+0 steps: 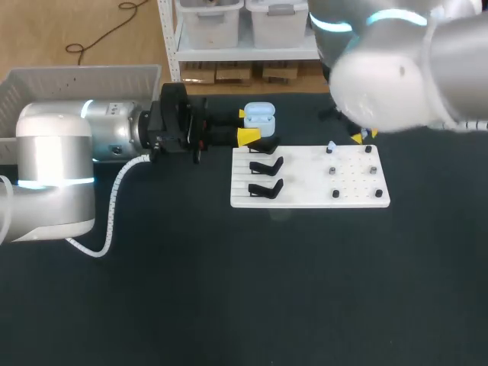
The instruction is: Pick up each earbud case from the left stands, insert the matching earbuds, close the lid, and place the case in the box.
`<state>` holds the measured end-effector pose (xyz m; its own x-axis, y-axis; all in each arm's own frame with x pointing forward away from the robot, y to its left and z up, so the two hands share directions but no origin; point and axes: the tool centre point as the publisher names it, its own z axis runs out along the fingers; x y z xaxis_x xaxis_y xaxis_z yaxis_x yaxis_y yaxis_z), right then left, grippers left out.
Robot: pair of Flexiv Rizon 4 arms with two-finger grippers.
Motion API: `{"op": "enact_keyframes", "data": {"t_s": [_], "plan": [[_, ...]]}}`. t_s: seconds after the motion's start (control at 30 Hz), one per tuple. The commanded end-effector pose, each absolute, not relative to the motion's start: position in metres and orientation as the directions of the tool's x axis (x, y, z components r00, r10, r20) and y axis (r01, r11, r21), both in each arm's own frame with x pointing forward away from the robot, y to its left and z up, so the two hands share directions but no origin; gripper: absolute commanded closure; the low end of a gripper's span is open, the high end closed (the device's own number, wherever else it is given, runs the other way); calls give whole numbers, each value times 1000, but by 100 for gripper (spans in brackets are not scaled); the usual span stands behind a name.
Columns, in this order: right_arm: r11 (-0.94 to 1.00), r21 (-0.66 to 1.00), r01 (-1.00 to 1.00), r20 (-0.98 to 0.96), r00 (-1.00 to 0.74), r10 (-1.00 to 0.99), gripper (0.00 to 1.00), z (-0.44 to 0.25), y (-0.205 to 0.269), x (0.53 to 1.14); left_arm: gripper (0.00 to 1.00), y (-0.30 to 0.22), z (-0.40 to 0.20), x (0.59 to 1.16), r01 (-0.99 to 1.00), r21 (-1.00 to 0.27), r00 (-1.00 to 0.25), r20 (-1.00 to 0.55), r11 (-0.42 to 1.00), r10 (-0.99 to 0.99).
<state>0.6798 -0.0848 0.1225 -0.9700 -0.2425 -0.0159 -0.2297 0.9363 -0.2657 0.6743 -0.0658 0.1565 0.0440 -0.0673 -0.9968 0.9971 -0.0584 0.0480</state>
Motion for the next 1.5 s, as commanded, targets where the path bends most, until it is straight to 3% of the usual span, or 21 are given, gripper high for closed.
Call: {"op": "enact_keyframes", "data": {"t_s": [0.03,0.4,0.87,1.03,1.27,1.5], "plan": [[954,-231,-193,41,-981,-189,100,180,-56,668,100,-65,156,673,997,50,46,-997,-55,-69],[959,-190,-211,23,-977,-211,100,215,-7,637,100,-65,156,673,997,50,46,-997,-55,-69],[959,-190,-211,23,-977,-211,100,215,-7,637,100,-65,156,673,997,50,46,-997,-55,-69],[983,-160,-91,67,-994,-81,100,220,18,642,100,-65,156,673,997,50,46,-997,-55,-69],[994,21,106,106,-989,103,100,222,38,651,100,-65,156,673,997,50,46,-997,-55,-69],[990,8,144,118,-983,142,100,215,48,652,100,-65,156,673,997,50,46,-997,-55,-69]]}}
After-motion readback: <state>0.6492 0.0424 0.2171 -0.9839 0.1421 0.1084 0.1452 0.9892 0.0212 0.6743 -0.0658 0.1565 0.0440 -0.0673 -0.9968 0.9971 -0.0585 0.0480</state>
